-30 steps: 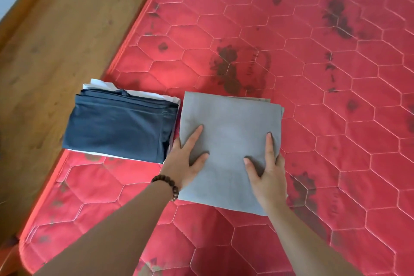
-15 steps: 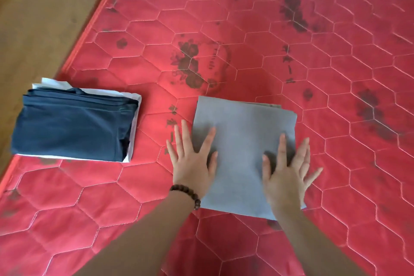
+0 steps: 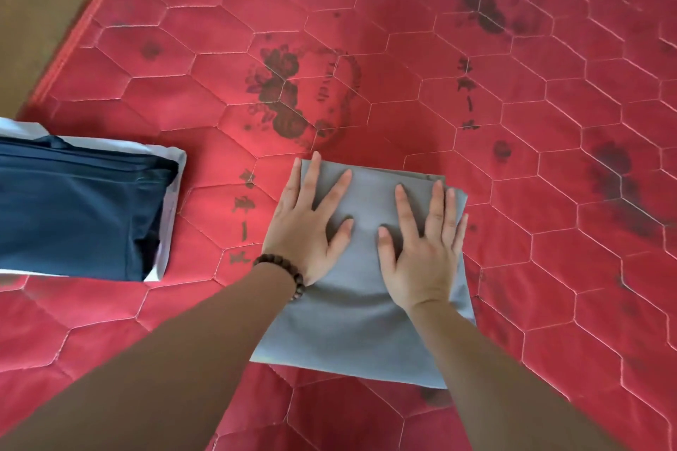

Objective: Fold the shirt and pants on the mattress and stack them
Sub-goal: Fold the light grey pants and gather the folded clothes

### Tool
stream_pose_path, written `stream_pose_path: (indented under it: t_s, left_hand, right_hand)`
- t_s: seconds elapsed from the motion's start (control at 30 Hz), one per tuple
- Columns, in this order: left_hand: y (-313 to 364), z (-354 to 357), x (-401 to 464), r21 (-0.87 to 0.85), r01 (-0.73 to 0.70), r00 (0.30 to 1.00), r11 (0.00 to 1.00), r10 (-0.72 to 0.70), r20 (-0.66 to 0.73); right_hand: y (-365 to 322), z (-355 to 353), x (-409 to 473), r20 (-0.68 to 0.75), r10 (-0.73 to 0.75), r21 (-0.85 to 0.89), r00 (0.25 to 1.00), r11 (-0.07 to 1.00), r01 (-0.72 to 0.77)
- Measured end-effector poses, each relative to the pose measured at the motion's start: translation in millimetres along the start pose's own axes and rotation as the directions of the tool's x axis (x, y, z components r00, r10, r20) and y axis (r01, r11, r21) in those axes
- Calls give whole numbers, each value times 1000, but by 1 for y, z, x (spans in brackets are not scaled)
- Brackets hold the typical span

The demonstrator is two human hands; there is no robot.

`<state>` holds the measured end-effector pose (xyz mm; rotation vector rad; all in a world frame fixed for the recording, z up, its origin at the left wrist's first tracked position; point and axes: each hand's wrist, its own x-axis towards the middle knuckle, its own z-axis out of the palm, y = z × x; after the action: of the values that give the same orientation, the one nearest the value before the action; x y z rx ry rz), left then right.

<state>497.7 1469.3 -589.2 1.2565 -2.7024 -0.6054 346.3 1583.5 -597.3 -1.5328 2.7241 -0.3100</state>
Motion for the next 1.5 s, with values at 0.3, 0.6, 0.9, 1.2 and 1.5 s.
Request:
stream_pose_path:
  t_s: [0.3,0.6,0.9,1.2,1.5]
  left_hand:
    - [3,-14,3,-172,24,998,985,-14,59]
    - [39,-9,-84,283,-74,997,956,67,34]
    - [17,-1,-81,64,-32,994,997,25,106]
    - [-13,-47,-77,-85,-122,965,989,139,223]
    - [-193,-170,-135,-64,246,956,967,-253,-148]
  right_hand:
    - [4,-24,9,106,21,280,994,959,-50]
    - [-34,-31,-79,124,-183,-37,975,981,188]
    - [-11,-23,-80,191,-5,-75,982,997,19]
    - [-52,-46,-72,238,99,-15,966,995,-98]
    - [-257,-41,-51,193,-125,361,973,931,48]
